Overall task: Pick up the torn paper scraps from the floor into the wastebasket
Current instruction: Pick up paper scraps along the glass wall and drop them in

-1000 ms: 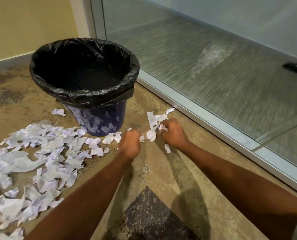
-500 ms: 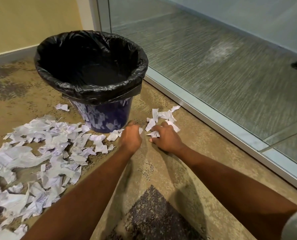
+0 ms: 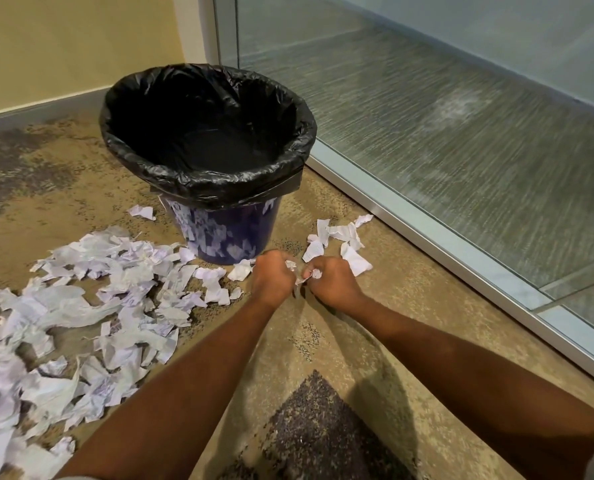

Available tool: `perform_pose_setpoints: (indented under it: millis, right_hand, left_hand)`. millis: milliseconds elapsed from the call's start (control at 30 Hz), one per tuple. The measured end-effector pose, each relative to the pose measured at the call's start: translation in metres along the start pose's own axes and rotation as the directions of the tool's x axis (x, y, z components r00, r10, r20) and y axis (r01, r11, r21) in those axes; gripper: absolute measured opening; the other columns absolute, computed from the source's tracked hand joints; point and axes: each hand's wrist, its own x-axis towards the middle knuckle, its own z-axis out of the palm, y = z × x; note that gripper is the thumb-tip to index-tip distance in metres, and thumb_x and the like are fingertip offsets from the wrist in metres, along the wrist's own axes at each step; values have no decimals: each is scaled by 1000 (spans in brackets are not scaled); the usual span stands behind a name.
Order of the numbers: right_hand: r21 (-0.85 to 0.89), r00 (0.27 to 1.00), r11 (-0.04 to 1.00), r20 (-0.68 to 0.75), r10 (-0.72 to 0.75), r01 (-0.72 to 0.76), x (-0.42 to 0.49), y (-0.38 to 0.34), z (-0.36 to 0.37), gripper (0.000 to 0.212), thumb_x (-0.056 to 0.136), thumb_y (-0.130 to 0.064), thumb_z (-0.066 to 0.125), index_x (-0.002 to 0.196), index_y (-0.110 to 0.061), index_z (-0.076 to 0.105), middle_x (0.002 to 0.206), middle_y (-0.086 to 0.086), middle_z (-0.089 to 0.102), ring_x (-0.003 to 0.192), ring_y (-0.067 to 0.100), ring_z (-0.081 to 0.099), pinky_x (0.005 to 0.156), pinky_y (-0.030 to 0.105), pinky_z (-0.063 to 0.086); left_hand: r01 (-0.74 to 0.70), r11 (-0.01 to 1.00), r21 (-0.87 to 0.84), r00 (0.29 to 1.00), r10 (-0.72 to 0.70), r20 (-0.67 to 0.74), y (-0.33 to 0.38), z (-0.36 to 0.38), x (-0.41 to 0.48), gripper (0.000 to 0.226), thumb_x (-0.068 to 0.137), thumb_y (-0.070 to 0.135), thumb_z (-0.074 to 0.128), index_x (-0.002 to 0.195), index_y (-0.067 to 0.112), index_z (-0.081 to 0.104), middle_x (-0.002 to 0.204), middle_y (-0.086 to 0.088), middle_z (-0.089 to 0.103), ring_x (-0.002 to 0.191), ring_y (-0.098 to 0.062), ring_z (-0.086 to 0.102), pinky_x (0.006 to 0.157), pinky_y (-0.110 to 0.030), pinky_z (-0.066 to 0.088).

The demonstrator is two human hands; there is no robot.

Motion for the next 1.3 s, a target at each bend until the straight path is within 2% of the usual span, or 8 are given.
perform_pose_setpoints:
  millis: [133, 233, 533, 800, 967, 1167, 1233, 1300]
  right_hand:
    - [492, 928, 787, 170, 333, -372, -3, -20, 3, 16, 83, 6, 68, 90, -6, 76, 93, 20, 79, 68, 27, 75, 66, 38, 64]
    - [670, 878, 582, 253, 406, -462, -2, -34, -6, 23, 88, 14, 61, 98, -3, 72, 89, 16, 76, 70, 20, 72, 59, 31, 63]
    - [817, 908, 477, 128, 400, -325, -1, -69, -86, 30, 86, 18, 49, 93, -1, 71, 77, 17, 68, 54, 20, 65, 48, 28, 55]
    - [883, 926, 434, 5, 378, -182, -3, -147, -149, 23, 79, 10, 51, 89, 3, 70, 79, 20, 62, 69, 29, 63, 53, 31, 60]
    - [958, 983, 285, -13, 186, -41, -13, -233, -172, 29, 76, 9, 43, 87, 2, 68, 79, 18, 66, 62, 25, 66, 56, 29, 59]
    - [970, 971, 226, 33, 237, -88, -22, -296, -154, 23, 103, -11, 45, 83, -5, 56, 74, 15, 56, 58, 26, 55, 54, 29, 54]
    - [975, 978, 182, 93, 185, -127, -30, -307, -147, 30, 108, -19, 46, 93, 3, 60, 82, 22, 64, 70, 34, 61, 68, 40, 59]
    - [975, 978, 146, 146, 147, -167, -40, -315, -142, 37, 110, -20, 47, 93, 11, 58, 74, 25, 72, 80, 40, 65, 83, 54, 56]
  left_hand:
    - [196, 925, -325, 980, -192, 43, 6, -2, 1, 26, 83, 6, 74, 106, 17, 81, 102, -9, 79, 93, -28, 75, 85, -43, 64]
    - [304, 797, -522, 948, -308, 82, 23, -11, -3, 30, 82, 1, 73, 108, 13, 80, 105, -11, 79, 94, -30, 76, 85, -43, 65]
    - [214, 627, -749, 968, -238, 78, 101, -35, -32, 29, 91, 0, 67, 113, 15, 78, 103, -3, 77, 89, -23, 75, 76, -35, 65]
    - [48, 489, -871, 983, -180, -47, 180, -105, -60, 25, 82, 9, 68, 102, 17, 80, 94, -2, 80, 85, -20, 77, 79, -39, 66]
    - [-59, 378, -924, 983, -140, -120, 198, -178, -51, 27, 75, 0, 67, 94, 15, 77, 87, -6, 80, 77, -21, 77, 69, -34, 67]
    - [-57, 304, -951, 970, -209, -125, 179, -244, -42, 15, 93, -8, 60, 92, 4, 68, 71, -10, 65, 45, -15, 60, 40, -20, 45]
    - [-10, 238, -971, 978, -199, -59, 166, -258, -40, 8, 98, 4, 61, 101, 0, 67, 81, -15, 69, 58, -24, 69, 56, -31, 59]
    - [58, 159, -985, 982, -189, 28, 153, -264, -35, 32, 101, 20, 63, 121, -4, 65, 113, -24, 74, 93, -39, 77, 85, -55, 63]
